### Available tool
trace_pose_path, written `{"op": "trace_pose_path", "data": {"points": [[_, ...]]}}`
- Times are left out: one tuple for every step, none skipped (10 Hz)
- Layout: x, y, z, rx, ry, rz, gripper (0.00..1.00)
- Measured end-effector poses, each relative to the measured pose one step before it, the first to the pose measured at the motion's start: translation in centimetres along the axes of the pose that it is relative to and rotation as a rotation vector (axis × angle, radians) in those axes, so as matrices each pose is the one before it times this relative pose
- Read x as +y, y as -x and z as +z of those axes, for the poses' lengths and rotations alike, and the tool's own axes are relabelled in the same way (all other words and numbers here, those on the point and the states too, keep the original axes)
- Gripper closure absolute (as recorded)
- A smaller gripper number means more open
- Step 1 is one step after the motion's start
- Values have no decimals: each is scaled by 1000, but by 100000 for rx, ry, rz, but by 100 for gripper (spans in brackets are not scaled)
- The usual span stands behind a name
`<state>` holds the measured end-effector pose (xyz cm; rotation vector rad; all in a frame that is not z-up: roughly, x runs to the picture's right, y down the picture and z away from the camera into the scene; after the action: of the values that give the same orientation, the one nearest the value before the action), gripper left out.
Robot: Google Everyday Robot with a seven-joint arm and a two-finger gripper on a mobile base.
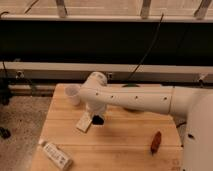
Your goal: Place the eraser on the white sponge
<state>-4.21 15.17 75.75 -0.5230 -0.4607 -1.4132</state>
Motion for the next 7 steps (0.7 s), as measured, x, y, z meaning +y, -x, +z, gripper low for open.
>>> {"op": "trace_pose_path", "data": {"points": [[-264,-80,85,112,217,-1313,80],[-311,-113,19,304,15,-1226,80],[-355,-82,46,194,133,-1409,80],[-310,-16,145,-146,56,-694,80],[-161,-101,122,200,170,-544,80],[-255,-47,208,36,91,-1179,80],[-247,-16,173,-24,45,-1073,80]]}}
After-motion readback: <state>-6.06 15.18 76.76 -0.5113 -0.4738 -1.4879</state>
